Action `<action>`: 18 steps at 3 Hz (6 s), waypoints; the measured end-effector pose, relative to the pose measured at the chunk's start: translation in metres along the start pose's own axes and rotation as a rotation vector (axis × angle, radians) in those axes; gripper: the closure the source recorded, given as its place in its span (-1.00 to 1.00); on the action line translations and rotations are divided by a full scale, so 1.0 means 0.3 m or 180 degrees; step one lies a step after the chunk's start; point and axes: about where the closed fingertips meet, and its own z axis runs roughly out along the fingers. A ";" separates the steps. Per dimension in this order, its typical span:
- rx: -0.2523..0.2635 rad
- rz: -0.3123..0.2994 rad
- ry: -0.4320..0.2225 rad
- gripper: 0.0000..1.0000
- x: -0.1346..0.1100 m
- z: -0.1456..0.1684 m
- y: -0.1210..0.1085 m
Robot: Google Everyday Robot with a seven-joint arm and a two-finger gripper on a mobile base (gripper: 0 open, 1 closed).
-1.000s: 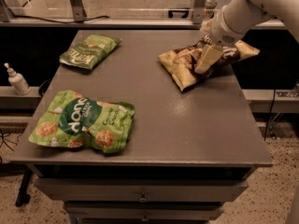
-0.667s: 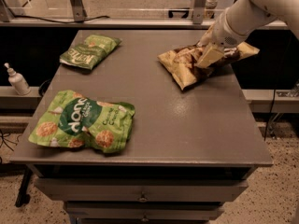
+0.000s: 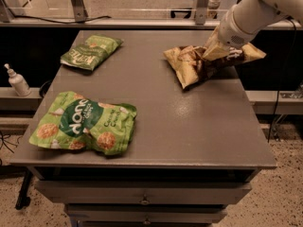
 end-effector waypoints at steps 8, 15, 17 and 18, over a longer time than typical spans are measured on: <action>0.0454 0.0117 -0.0917 1.00 -0.434 -0.255 -0.139; 0.0034 -0.0640 -0.1725 0.21 -0.769 0.327 -0.216; -0.0041 -0.0703 -0.1734 -0.73 -0.758 0.337 -0.211; -0.0055 -0.0712 -0.1728 -1.00 -0.754 0.332 -0.212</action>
Offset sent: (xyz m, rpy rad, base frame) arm -0.0087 0.0164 0.0476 0.0474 -0.0708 0.0132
